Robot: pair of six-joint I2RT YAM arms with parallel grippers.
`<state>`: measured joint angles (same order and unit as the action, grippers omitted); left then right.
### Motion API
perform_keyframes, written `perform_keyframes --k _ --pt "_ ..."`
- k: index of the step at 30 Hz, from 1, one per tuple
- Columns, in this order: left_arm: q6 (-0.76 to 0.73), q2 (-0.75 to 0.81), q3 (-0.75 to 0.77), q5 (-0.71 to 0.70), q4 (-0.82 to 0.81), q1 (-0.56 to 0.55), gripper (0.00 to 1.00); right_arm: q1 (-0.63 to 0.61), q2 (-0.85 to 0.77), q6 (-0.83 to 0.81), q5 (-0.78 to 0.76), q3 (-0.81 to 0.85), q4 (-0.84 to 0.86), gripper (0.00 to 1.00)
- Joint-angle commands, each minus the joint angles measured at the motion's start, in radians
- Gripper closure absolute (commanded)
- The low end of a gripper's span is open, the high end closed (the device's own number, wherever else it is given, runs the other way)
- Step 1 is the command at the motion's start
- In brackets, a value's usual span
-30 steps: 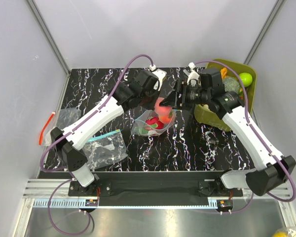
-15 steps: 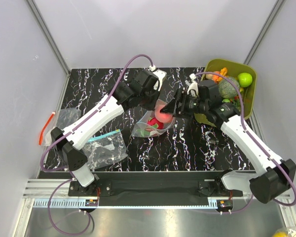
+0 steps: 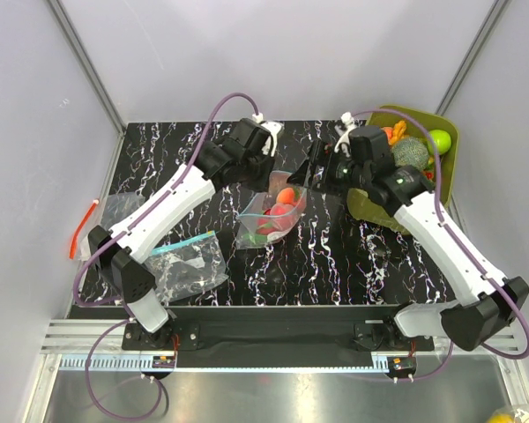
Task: Place the food in the zip-top bag and seal the zipper
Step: Place the fake fruit in the zipper food storage bag, then pick up the fake fruit from the bin.
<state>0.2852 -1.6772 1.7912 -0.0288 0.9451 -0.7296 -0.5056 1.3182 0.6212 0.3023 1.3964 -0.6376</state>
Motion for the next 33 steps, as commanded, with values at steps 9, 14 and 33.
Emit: perform_keyframes --k 9,14,33 --pt "-0.021 0.097 -0.076 0.053 -0.046 0.035 1.00 0.286 0.113 -0.049 -0.410 0.282 -0.242 0.20" --pt "-0.029 0.109 -0.098 0.063 -0.057 0.035 1.00 0.419 0.214 -0.061 -0.456 0.351 -0.185 0.33" --pt "-0.047 0.056 -0.059 0.032 -0.057 0.033 1.00 0.581 0.779 0.566 -0.520 0.684 -0.070 0.25"
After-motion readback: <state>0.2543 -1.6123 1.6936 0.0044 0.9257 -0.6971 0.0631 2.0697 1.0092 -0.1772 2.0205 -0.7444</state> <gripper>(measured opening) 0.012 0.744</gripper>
